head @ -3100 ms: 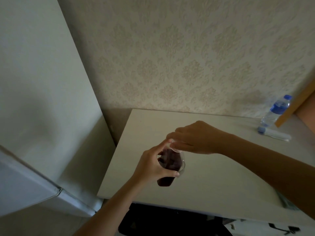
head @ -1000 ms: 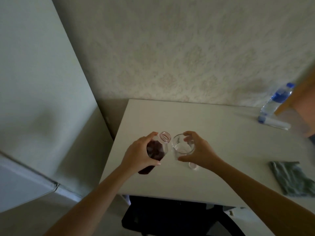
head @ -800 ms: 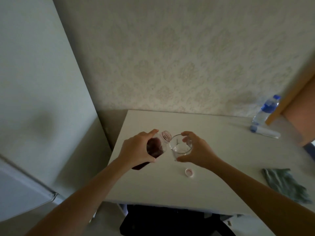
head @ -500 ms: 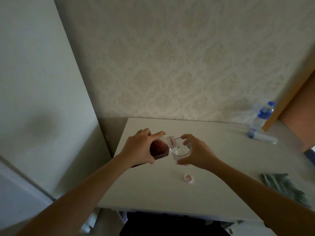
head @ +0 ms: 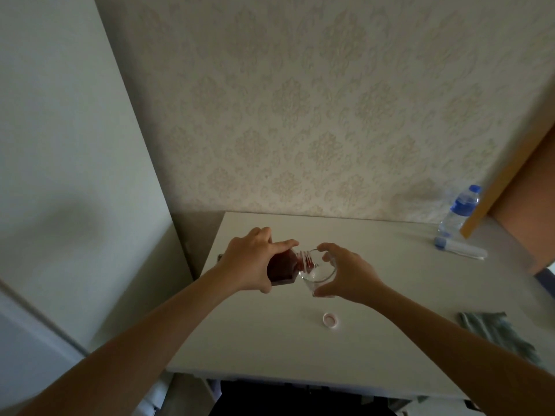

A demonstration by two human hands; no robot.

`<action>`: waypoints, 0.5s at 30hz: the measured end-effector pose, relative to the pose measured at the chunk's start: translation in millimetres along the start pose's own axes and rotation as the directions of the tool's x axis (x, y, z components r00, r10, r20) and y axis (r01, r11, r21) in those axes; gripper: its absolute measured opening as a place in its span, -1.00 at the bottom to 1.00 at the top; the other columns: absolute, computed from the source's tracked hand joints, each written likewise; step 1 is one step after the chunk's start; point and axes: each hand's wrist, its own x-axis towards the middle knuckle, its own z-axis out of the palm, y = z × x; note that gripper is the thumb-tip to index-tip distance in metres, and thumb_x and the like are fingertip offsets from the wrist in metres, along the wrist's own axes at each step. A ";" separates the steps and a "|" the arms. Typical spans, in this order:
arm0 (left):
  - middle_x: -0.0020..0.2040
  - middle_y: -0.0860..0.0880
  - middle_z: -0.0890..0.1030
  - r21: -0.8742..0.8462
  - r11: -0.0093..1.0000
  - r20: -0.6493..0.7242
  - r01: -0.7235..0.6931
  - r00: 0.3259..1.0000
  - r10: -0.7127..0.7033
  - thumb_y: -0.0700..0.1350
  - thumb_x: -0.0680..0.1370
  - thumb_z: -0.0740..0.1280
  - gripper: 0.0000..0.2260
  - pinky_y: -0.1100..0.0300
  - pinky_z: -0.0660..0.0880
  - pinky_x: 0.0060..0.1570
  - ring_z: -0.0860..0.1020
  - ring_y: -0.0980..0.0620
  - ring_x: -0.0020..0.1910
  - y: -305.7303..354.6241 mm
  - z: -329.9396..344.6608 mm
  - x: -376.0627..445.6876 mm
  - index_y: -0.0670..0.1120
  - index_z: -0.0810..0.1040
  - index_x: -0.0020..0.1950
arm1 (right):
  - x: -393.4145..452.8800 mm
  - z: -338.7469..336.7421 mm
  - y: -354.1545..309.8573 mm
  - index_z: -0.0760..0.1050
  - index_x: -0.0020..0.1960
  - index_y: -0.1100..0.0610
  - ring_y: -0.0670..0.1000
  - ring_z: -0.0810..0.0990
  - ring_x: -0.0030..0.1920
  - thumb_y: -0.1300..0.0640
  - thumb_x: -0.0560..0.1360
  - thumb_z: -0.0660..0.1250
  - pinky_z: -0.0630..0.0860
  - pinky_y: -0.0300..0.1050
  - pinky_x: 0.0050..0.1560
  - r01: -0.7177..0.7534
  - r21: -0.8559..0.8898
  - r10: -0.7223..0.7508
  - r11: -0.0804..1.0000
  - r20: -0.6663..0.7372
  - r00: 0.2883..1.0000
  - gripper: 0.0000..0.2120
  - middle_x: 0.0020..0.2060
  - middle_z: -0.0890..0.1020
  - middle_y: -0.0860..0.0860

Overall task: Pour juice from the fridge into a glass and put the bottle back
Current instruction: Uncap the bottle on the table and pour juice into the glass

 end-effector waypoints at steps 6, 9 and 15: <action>0.07 0.00 0.34 0.021 1.000 0.026 -0.003 1.000 0.002 0.06 0.28 0.49 -0.13 0.19 0.37 -0.23 0.32 0.03 0.06 2.1 0.3 2.6 0.27 0.08 0.46 | -2.0 0.2 -1.5 0.28 0.32 -0.11 -0.09 0.50 0.04 -0.20 0.10 0.52 0.50 0.01 0.09 -0.004 0.017 0.004 1.000 0.022 1.000 -0.16 0.13 0.54 -0.12; 0.09 -0.01 0.35 0.013 1.000 0.037 0.000 0.999 0.000 0.06 0.28 0.49 -0.14 0.17 0.44 -0.17 0.33 0.03 0.07 2.3 0.7 1.4 0.27 0.08 0.46 | -3.8 -0.3 -4.9 0.29 0.31 -0.09 -0.06 0.52 0.06 -0.32 0.06 0.41 0.51 0.05 0.11 -0.010 0.054 0.008 0.999 0.029 1.000 -0.13 0.14 0.54 -0.10; 0.07 0.00 0.35 0.005 1.000 0.036 0.005 0.999 -0.005 0.06 0.27 0.49 -0.13 0.15 0.47 -0.17 0.33 0.03 0.05 0.0 2.6 -0.5 0.28 0.08 0.46 | -1.9 3.6 -1.9 0.28 0.31 -0.11 -0.07 0.51 0.07 -0.18 0.10 0.52 0.49 0.06 0.12 -0.013 0.055 0.012 0.998 0.028 1.000 -0.16 0.14 0.54 -0.12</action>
